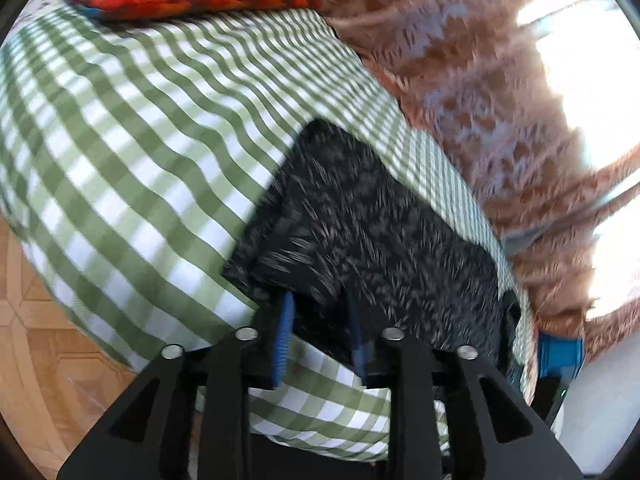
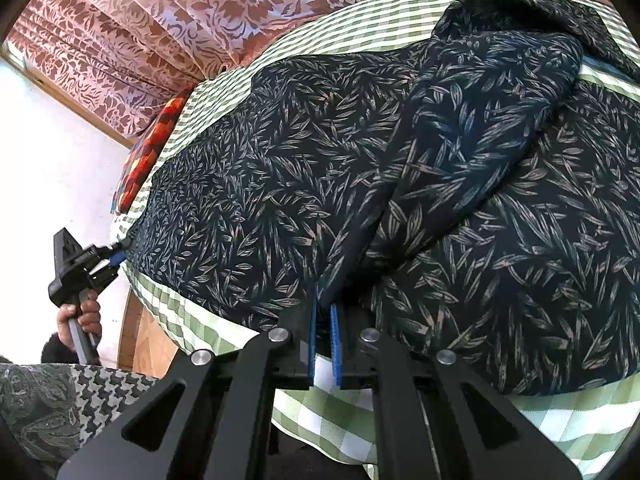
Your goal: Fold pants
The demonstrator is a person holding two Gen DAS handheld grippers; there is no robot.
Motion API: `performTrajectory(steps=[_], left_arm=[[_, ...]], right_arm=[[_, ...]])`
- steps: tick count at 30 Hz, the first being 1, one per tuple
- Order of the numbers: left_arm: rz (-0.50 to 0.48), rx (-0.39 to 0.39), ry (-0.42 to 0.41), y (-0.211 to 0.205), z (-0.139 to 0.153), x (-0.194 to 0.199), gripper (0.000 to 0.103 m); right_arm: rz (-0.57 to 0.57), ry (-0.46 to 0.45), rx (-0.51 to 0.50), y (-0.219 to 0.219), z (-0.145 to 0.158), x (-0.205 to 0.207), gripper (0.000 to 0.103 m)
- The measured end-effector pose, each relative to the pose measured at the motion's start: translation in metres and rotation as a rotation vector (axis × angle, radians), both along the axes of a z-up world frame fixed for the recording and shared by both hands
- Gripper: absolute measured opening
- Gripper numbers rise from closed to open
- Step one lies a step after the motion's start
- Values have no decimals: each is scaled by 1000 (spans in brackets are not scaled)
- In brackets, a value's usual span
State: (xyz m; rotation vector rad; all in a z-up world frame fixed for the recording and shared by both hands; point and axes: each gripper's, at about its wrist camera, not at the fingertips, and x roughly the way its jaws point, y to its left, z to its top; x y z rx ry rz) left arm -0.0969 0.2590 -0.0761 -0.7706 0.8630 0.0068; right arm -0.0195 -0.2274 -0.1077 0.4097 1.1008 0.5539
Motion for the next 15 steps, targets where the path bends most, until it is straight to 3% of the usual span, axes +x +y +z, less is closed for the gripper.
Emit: performTrajectory(steps=[3, 5, 7, 11, 13, 15], left_arm=[[54, 55, -1, 8, 11, -7, 27], [121, 144, 35, 13, 21, -10, 27], [140, 197, 12, 10, 33, -12, 27], [-25, 313, -57, -39, 51, 10, 30], [-150, 385, -96, -76, 54, 26, 37], [-257, 415, -128, -110, 53, 39, 37]], right_arm=[[2, 9, 18, 0, -1, 0, 6], [6, 14, 30, -3, -2, -1, 6], [6, 22, 50, -8, -3, 0, 7], [12, 42, 81, -15, -2, 1, 13], [11, 36, 88, -20, 3, 0, 32], [-19, 14, 80, -32, 12, -3, 40]])
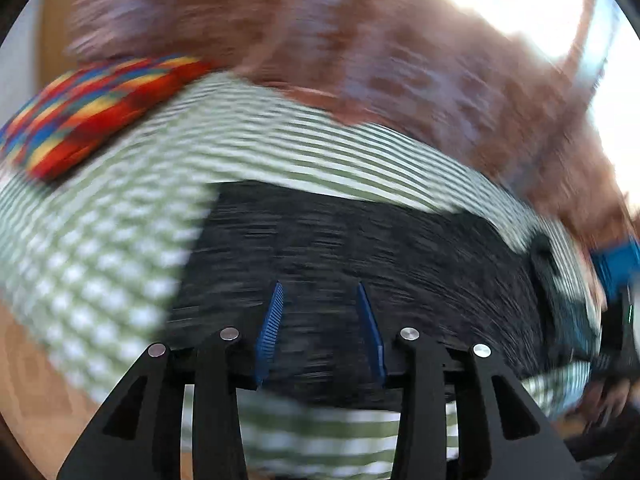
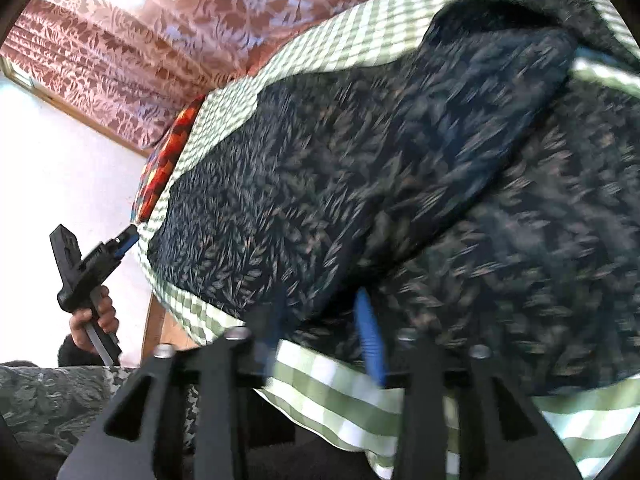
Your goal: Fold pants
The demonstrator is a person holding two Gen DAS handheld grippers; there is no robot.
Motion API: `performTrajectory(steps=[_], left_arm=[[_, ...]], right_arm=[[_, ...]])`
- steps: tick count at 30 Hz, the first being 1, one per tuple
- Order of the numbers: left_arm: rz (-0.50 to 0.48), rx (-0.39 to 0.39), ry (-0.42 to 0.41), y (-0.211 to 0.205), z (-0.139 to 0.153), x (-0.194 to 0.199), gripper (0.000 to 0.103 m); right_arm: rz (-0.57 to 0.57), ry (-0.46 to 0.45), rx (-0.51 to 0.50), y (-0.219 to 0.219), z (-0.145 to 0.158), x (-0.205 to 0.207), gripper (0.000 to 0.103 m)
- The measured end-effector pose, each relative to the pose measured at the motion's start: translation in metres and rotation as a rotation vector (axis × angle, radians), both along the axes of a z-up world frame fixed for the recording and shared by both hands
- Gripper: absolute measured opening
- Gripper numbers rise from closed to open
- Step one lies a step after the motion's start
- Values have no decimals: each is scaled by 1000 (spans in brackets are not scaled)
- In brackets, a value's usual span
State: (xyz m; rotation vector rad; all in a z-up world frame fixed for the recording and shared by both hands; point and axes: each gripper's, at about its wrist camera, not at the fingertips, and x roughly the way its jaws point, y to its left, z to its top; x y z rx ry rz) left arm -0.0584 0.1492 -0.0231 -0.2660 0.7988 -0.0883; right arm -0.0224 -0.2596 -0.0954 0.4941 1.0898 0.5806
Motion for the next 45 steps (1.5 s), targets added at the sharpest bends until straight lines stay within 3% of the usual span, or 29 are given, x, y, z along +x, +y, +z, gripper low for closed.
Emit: performTrajectory(steps=[4, 10, 15, 17, 21, 23, 25, 28, 37, 42, 45], left_arm=[[-169, 37, 20, -61, -16, 26, 37], [-297, 26, 44, -117, -29, 39, 37], [-303, 36, 39, -131, -35, 40, 37], [-303, 53, 39, -135, -35, 41, 37], [-308, 69, 42, -141, -37, 44, 42], [-301, 73, 46, -143, -37, 45, 45], [-297, 86, 46, -146, -37, 47, 47], [-289, 124, 51, -152, -37, 49, 47], [-271, 155, 51, -158, -32, 50, 47], [-329, 134, 12, -170, -20, 46, 47], [-415, 92, -28, -185, -10, 43, 64]], right_arm=[[-129, -25, -14, -43, 12, -1, 42], [-443, -39, 18, -127, 18, 28, 42], [-692, 19, 273, -184, 2, 65, 44], [-783, 64, 332, -199, -14, 80, 44], [-871, 122, 315, -209, -33, 104, 43], [-919, 150, 312, -214, -41, 110, 35], [-929, 147, 292, -217, -39, 114, 18], [-906, 118, 209, -218, -27, 120, 7], [-814, 7, -26, -207, 22, 127, 6], [-763, -53, -115, -202, 52, 122, 6], [-746, -77, -155, -203, 67, 120, 5]])
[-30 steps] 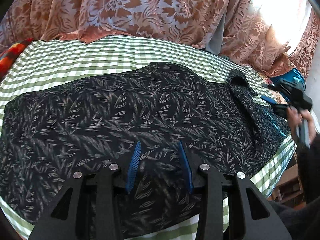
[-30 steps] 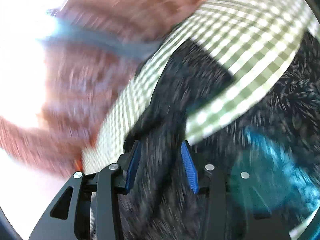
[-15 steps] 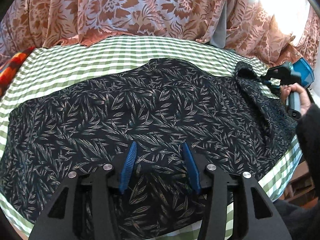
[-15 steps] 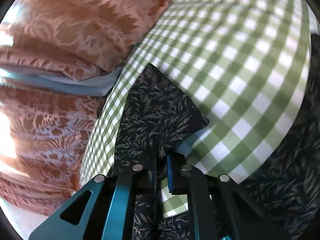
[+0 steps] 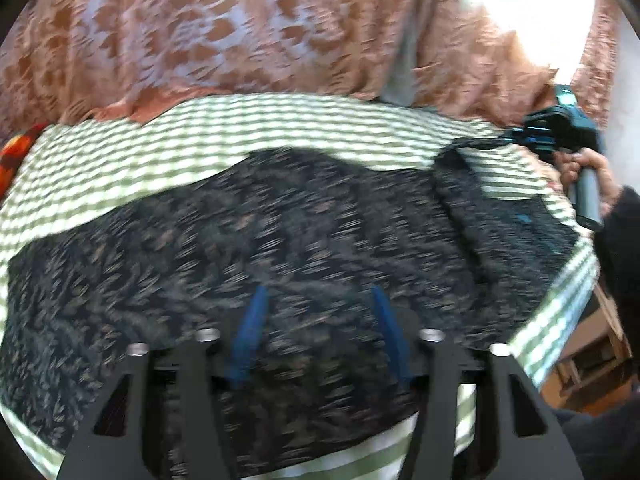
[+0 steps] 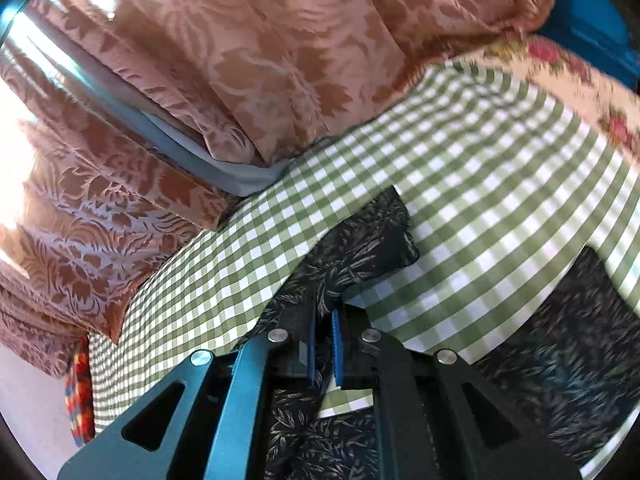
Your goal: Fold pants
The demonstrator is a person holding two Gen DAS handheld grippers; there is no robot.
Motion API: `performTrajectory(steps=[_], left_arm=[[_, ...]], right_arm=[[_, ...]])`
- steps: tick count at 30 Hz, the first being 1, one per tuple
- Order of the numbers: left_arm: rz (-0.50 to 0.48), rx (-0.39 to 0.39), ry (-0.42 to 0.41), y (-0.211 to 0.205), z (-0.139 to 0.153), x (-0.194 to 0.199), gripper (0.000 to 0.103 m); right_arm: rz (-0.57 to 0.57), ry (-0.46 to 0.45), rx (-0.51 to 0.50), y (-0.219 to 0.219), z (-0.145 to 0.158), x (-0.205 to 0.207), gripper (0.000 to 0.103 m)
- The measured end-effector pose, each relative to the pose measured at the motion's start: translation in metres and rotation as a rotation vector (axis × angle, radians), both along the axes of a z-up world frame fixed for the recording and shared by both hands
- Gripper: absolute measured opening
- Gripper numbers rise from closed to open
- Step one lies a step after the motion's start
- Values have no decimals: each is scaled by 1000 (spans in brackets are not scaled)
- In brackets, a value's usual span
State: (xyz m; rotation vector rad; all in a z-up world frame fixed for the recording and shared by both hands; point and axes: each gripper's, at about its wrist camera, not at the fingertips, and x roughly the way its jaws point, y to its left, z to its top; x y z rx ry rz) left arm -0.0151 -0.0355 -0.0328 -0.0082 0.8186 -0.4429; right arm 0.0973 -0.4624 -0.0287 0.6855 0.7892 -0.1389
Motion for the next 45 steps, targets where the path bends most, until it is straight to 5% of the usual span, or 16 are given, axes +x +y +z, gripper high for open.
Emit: performTrajectory(steps=[3, 13, 14, 17, 23, 31, 35, 40, 45], left_arm=[[-127, -35, -10, -24, 6, -4, 65], [-364, 77, 35, -107, -21, -6, 62], [-381, 84, 32, -113, -25, -8, 56], [-427, 145, 42, -130, -37, -11, 9], [-459, 115, 11, -128, -33, -11, 5], [-542, 111, 2, -125, -28, -16, 5], [-531, 69, 21, -120, -24, -8, 5], [-518, -36, 58, -107, -12, 2, 4], [-531, -167, 65, -87, 5, 10, 4]], right_arm=[[11, -9, -36, -5, 15, -6, 5], [31, -60, -113, -40, 54, -49, 5], [31, -62, -116, -44, 55, -54, 5], [29, -60, -123, -60, 56, -74, 5], [6, -41, -88, -96, 34, -126, 5], [-115, 86, 80, -125, -54, -176, 5], [-160, 69, 189, -140, -74, -177, 9], [-200, 46, 195, -150, -64, -165, 14], [-156, -32, 70, -139, -16, -156, 6]])
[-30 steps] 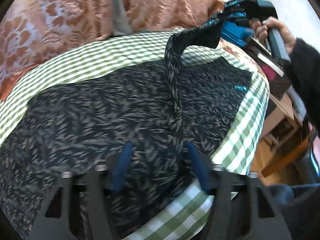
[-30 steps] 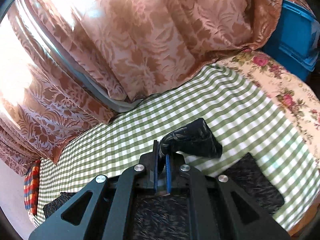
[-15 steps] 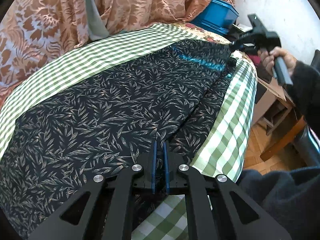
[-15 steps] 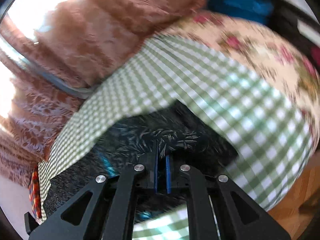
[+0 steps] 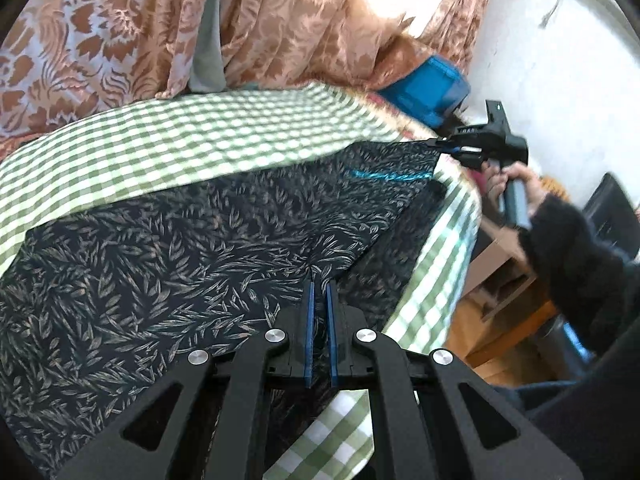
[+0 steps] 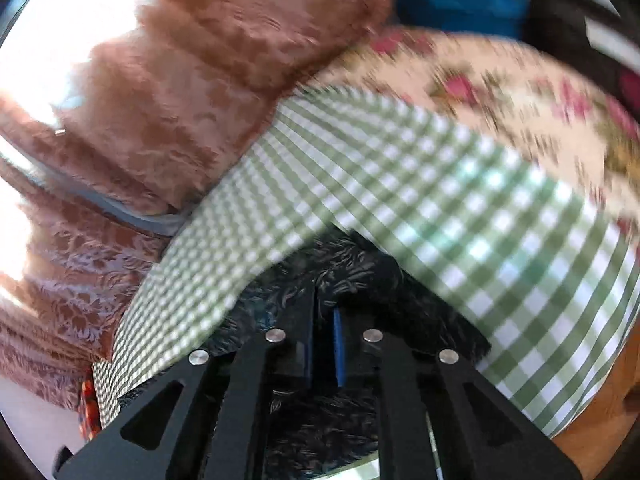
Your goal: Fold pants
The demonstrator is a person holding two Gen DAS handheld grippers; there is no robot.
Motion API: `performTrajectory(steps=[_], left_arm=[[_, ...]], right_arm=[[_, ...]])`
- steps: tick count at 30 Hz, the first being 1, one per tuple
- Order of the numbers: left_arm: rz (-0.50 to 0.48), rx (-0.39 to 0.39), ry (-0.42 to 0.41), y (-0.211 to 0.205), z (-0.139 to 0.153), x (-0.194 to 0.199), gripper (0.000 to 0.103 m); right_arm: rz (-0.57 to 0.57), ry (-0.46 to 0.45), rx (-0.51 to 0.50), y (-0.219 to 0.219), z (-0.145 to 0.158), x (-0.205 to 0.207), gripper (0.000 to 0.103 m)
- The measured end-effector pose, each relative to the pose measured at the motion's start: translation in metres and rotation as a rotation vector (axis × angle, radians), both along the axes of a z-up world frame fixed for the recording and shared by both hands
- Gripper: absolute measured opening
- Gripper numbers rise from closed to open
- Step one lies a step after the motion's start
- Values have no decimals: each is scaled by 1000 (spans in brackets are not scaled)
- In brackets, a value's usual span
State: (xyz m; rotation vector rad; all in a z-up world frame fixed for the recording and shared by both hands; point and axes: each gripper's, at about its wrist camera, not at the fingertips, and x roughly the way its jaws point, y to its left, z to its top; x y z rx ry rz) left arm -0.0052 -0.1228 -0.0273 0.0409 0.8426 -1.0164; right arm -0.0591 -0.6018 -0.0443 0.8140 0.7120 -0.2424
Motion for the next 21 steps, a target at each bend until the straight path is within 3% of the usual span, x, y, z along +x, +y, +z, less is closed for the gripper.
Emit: performTrajectory(steps=[2, 4, 6, 9, 12, 14, 16, 17, 20, 21], left_arm=[[-31, -11, -14, 3, 4, -4, 4], [-80, 8, -4, -1, -2, -10, 4], [-118, 47, 8, -8, -13, -16, 4], [-157, 100, 41, -18, -32, -21, 4], [-164, 117, 60, -20, -40, -21, 4], [-172, 117, 64, -21, -40, -20, 4], [-178, 117, 60, -22, -39, -20, 4], [-176, 118, 61, -22, -39, -20, 4], [-164, 133, 71, -23, -41, -19, 4], [-161, 136, 73, -23, -43, -18, 4]], right_arm=[[37, -47, -54, 5, 17, -8, 6], [62, -8, -85, 5, 16, -11, 6], [53, 96, -69, -3, -6, -19, 6], [31, 153, -7, -12, -31, -29, 7], [-17, 149, 59, -21, -43, -40, 18], [-45, 129, 87, -27, -44, -42, 19], [-75, 100, 118, -37, -42, -41, 33], [-92, 76, 147, -42, -41, -40, 34], [-120, 58, 156, -51, -36, -32, 33], [-124, 63, 126, -51, -31, -29, 19]])
